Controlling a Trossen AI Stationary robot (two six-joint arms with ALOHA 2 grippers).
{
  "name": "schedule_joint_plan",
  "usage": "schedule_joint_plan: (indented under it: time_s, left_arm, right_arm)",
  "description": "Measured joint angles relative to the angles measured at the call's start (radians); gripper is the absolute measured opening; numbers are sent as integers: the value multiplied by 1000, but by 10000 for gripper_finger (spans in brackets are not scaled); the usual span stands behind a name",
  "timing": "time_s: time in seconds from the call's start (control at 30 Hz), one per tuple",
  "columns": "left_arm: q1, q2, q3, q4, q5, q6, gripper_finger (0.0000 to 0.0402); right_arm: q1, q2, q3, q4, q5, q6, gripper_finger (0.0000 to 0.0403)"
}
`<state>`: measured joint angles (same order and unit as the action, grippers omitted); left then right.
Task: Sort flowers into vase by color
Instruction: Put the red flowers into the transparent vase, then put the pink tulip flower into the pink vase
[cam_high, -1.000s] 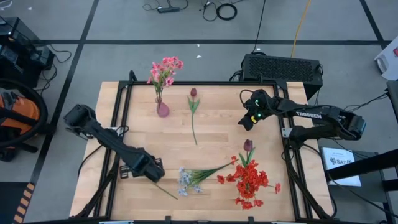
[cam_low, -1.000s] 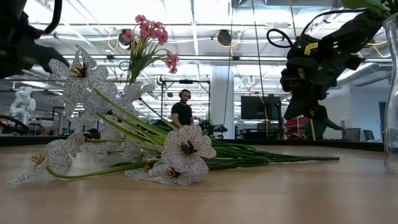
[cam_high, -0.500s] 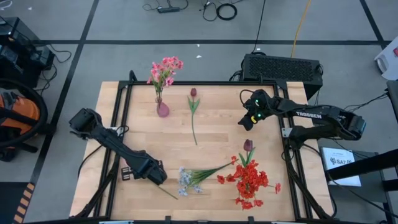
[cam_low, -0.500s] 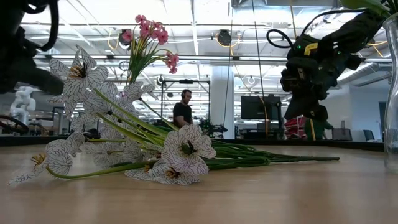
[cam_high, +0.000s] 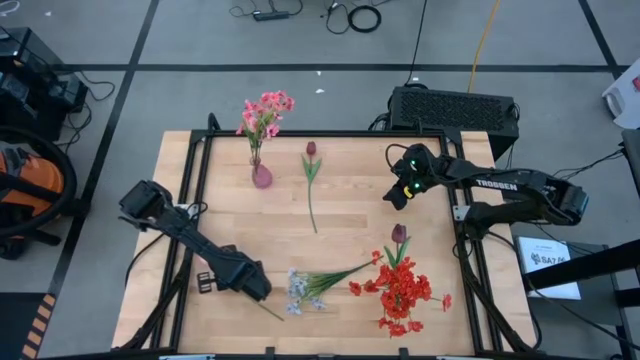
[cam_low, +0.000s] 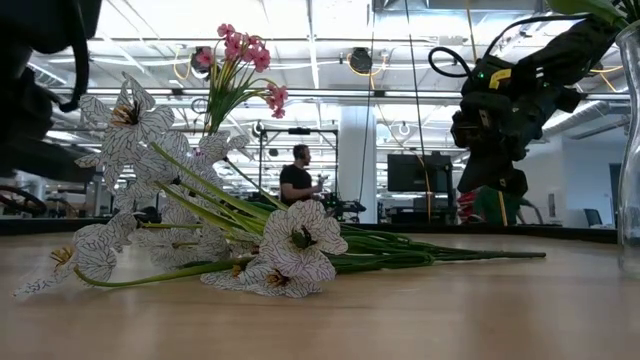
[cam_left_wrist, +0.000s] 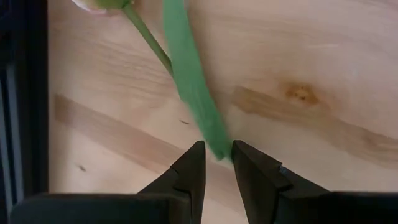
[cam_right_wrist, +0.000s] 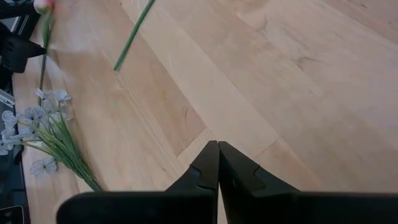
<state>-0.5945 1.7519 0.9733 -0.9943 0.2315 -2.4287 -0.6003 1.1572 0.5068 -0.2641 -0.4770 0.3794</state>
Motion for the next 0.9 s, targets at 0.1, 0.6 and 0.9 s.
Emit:
schedule_joint_plan:
  time_s: [0.1, 0.6, 0.9]
  left_arm:
    - [9, 10, 0, 15, -5, 0, 89]
    - [16, 11, -16, 27, -85, 86, 45]
    - [23, 4, -6, 13, -129, 279, 11]
  right_arm:
    - [0, 0, 0, 0, 0, 0, 0]
    - [0, 0, 0, 1, 0, 1, 0]
    - [0, 0, 0, 2, 0, 0, 0]
